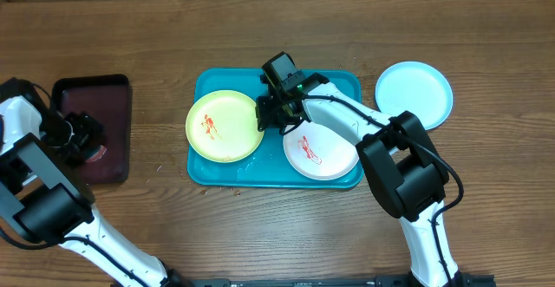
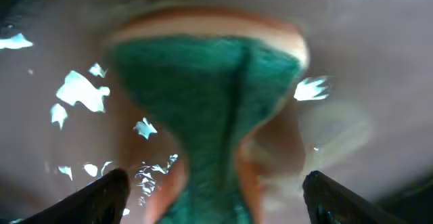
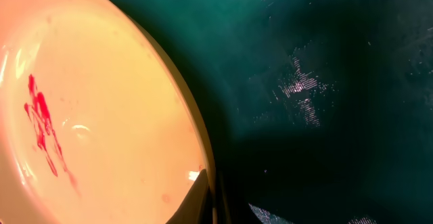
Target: Clean dirty plates on tray and stack at the side
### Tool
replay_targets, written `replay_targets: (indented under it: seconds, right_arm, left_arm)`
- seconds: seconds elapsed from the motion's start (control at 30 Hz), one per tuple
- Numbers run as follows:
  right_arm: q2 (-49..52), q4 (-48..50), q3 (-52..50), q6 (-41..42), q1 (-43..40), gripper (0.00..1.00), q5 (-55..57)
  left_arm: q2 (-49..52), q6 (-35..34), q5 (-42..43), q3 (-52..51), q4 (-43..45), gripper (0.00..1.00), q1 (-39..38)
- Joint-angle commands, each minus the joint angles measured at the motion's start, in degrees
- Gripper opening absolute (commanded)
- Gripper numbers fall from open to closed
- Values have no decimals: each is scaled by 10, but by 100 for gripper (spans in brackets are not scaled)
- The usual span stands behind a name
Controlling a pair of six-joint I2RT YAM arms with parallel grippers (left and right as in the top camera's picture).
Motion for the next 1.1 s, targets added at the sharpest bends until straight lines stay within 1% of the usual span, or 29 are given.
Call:
replay_targets:
  seconds: [0.0,0.03,0.17,0.23,0.33,0.37,0.4,0.43,0.6,0.7,0.77,0.8,0.87,0.9,0.97,1.0,1.07]
  right_arm:
    - [14,-1,-13,0,1,4,26]
    - [14,2,-13,0,1,4,26]
    - [14,4,-13,0,1,4,26]
    - [14,3,-13,0,1,4,26]
    - [14,5,-13,0,1,4,26]
    - [14,6,-13,0,1,4,26]
    - [14,6,-13,0,1,4,26]
    - [14,6,-13,0,1,4,26]
    - [14,6,-13,0,1,4,26]
    - [14,7,-13,0,1,4,26]
    - [14,8,-13,0,1,4,26]
    - [14,8,-13,0,1,4,26]
    - [14,8,-13,0,1,4,26]
    - [14,8,-13,0,1,4,26]
    - [14,8,-13,0,1,4,26]
    - [14,8,-13,0,1,4,26]
    - [14,7,-13,0,1,4,26]
  left_arm:
    - [7,7,-27,45,-11,78,3]
    - [7,7,-28,47,-12,75,3]
    - [7,6,-53,47,-12,71,3]
    - [7,4,-57,47,-12,65,3]
    - [8,-6,-52,43,-10,49,3]
    - [8,-7,-52,41,-9,45,3]
    - [8,-7,-52,36,-5,36,3]
    - [8,-7,-52,32,-1,31,3]
    - [8,-7,-52,8,21,17,3]
    - [8,-7,-52,0,25,16,3]
    - [8,-7,-48,-4,26,19,1]
    - [8,-7,-41,-6,28,23,1]
    - [8,-7,-24,-10,31,24,0]
    - [8,-7,-22,-11,32,20,0]
    - [8,-6,-23,-11,30,8,0]
    - [8,-6,-24,-11,29,5,0]
    - [8,-9,-25,-11,28,4,0]
